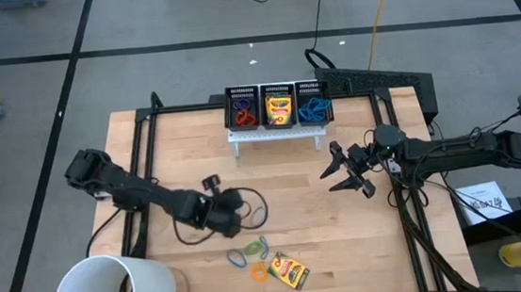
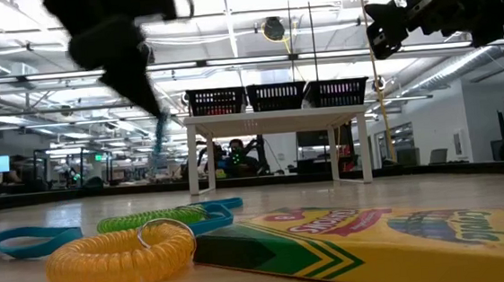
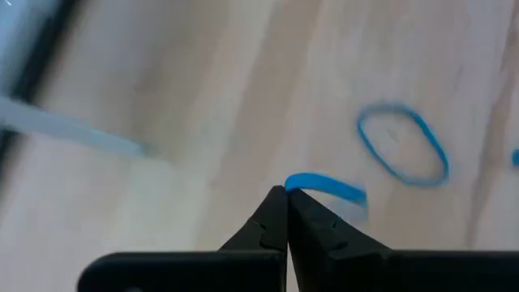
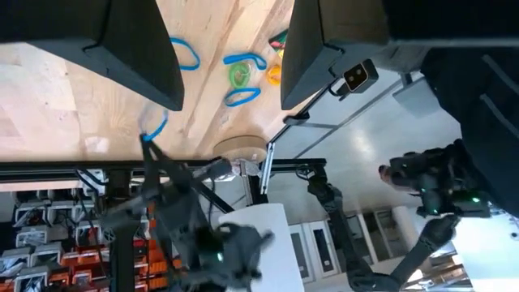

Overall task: Pick & Place Office Desk Supplies
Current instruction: Put the blue rubber band into the right black bin on the shelf

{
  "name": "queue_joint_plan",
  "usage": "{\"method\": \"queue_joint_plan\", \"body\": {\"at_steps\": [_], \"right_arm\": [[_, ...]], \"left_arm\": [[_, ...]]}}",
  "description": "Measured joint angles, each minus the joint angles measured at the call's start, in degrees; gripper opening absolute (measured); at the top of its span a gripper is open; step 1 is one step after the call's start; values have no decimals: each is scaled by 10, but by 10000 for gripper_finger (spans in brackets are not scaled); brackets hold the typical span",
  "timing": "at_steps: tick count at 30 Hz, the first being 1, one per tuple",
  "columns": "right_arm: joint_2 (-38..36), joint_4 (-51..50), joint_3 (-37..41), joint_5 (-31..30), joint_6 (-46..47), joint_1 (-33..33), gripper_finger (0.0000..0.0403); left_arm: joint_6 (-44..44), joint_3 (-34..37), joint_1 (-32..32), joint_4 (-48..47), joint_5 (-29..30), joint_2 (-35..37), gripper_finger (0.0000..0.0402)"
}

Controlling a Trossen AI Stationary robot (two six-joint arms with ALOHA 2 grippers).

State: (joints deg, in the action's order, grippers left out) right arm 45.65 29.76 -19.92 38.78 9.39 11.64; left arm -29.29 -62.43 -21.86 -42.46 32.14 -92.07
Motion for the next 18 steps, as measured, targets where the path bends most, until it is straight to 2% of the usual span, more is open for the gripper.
{"method": "queue_joint_plan", "body": {"at_steps": [4, 8, 13, 18], "right_arm": [[0, 0, 0, 0, 0, 0, 196], [0, 0, 0, 0, 6, 0, 196], [0, 4, 0, -12, 19, -1, 196], [5, 0, 0, -113, 15, -2, 196]], "left_arm": [[106, -35, 26, 29, 66, 1, 7], [208, -45, 63, 133, 97, 2, 3], [320, -45, 119, 285, 38, -2, 11], [432, -46, 152, 434, -57, -12, 6]]}}
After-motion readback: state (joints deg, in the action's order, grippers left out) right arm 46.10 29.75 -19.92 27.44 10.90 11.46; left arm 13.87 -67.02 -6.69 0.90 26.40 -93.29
